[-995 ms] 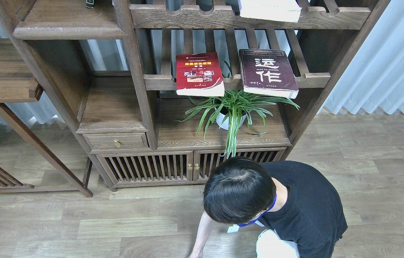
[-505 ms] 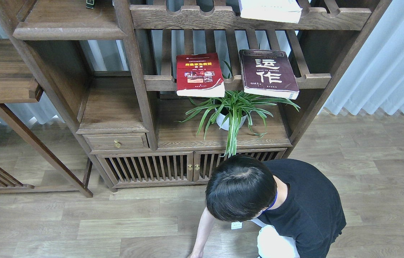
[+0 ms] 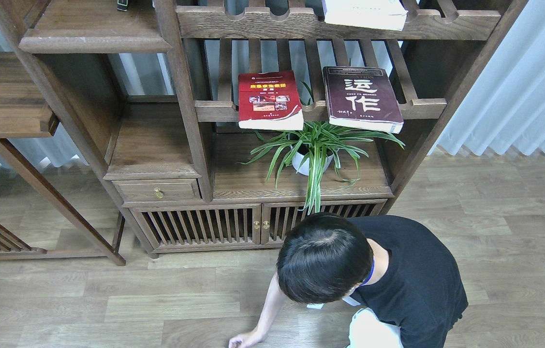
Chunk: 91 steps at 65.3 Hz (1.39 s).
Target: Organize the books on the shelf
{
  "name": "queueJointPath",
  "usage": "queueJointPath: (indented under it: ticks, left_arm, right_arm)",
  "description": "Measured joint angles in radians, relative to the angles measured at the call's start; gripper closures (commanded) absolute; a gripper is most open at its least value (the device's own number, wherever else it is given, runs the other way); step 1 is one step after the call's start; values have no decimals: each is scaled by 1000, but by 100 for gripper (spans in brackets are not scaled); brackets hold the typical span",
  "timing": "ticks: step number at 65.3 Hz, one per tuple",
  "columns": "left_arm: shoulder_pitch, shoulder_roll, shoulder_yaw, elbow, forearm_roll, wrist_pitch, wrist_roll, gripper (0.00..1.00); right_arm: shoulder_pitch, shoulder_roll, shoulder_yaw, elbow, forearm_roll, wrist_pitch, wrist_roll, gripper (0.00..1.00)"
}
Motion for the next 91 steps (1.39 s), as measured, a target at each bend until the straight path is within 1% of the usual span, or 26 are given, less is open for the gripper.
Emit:
queueJointPath:
  ticks: [91]
  left_arm:
    - [0, 0, 0, 0, 0, 0, 0, 0]
  right_arm:
    - [0, 0, 0, 0, 0, 0, 0, 1]
